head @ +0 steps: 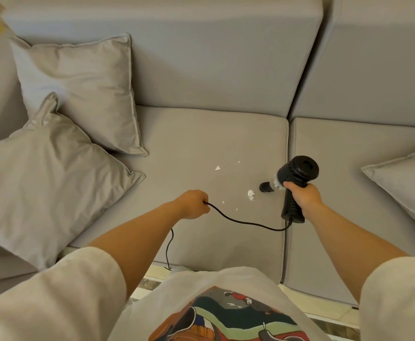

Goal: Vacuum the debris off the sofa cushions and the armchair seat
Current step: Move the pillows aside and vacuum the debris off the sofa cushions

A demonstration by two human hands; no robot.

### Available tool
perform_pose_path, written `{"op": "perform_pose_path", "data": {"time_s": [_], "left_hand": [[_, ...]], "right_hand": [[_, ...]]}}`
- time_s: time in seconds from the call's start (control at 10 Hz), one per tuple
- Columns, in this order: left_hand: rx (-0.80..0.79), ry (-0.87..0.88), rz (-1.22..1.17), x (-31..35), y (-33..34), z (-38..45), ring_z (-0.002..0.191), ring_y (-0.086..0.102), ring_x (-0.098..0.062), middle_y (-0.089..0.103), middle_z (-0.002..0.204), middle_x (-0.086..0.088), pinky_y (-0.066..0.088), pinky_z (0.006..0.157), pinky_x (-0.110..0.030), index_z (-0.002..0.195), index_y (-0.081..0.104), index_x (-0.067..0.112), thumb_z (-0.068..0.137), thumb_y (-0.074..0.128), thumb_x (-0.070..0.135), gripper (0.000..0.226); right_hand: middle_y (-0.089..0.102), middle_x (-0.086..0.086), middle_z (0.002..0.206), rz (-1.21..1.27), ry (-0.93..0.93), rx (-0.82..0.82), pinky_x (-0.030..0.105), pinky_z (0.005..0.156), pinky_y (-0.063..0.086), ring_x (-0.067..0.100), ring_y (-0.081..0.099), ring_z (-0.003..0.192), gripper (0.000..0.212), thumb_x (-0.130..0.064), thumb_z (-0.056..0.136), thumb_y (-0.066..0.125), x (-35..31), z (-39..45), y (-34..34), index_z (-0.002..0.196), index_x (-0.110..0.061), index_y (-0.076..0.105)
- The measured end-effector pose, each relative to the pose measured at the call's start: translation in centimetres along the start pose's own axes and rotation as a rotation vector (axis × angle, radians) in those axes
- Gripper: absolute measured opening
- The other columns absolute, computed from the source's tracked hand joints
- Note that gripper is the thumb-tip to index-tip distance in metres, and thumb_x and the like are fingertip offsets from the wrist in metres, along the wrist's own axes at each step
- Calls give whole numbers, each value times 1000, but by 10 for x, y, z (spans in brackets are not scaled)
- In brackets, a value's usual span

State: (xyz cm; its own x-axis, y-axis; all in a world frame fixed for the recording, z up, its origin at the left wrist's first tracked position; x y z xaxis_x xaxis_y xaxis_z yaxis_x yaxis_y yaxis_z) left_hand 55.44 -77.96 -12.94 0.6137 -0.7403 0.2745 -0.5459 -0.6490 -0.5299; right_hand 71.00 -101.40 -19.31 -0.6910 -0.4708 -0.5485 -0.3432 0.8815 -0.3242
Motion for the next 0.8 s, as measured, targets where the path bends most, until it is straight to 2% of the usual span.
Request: {"op": "perform_pose_path", "data": {"time_s": [0.2, 0.3, 0.4, 0.5, 0.6, 0.8], "left_hand": [[7, 9, 6, -3, 1, 0, 83, 44, -21, 48, 92, -5, 34, 69, -27, 85, 49, 11, 93, 46, 18, 11], [10, 6, 3, -6, 1, -1, 82, 44, -22, 49, 91, -5, 30, 56, -20, 85, 49, 11, 93, 46, 18, 11], [12, 3, 0, -10, 1, -2, 84, 44, -22, 49, 93, -5, 35, 64, -24, 86, 49, 12, 93, 46, 18, 10], [9, 3, -4, -12, 3, -4, 83, 44, -22, 49, 93, -5, 34, 72, -28, 86, 49, 13, 93, 46, 18, 10], [11, 9, -10, -14, 5, -6, 83, 44, -21, 49, 92, -5, 34, 73, -28, 85, 49, 12, 93, 46, 18, 10], [10, 15, -13, -20, 8, -10, 84, 44, -21, 49, 93, -5, 34, 73, -28, 86, 49, 12, 93, 46, 19, 10]], "right_hand": [[57, 16, 97, 11, -2, -18, 40, 75, 45, 30, 56, 85, 49, -27, 81, 66, -1, -3, 5, 120, -2, 50], [56, 12, 84, -5, -4, -48, 39, 75, 46, 30, 56, 83, 46, -26, 81, 66, 1, -6, 10, 117, -1, 52], [54, 9, 77, -31, -10, -60, 39, 75, 46, 30, 55, 83, 43, -25, 82, 66, 4, -8, 15, 115, -1, 53], [54, 10, 79, -43, -18, -57, 39, 75, 45, 30, 55, 84, 42, -24, 82, 66, 6, -10, 19, 115, -1, 53], [56, 15, 91, -48, -20, -44, 40, 75, 46, 30, 54, 85, 43, -25, 81, 66, 5, -11, 19, 114, -1, 53], [53, 8, 75, -67, -11, -54, 38, 73, 44, 29, 54, 82, 39, -24, 82, 65, 6, -15, 21, 111, -1, 54]]}}
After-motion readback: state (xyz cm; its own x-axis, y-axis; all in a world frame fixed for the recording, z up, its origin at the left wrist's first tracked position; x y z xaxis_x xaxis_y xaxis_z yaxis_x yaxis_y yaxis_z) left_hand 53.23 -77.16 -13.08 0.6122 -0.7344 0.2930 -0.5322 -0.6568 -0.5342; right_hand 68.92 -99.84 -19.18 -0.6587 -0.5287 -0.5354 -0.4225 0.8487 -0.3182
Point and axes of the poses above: each hand's wrist, its own z-axis towards the middle knuckle, its own y-axis out of the palm, x = y × z, the point moved 6 cm from there along z, towards the middle knuckle
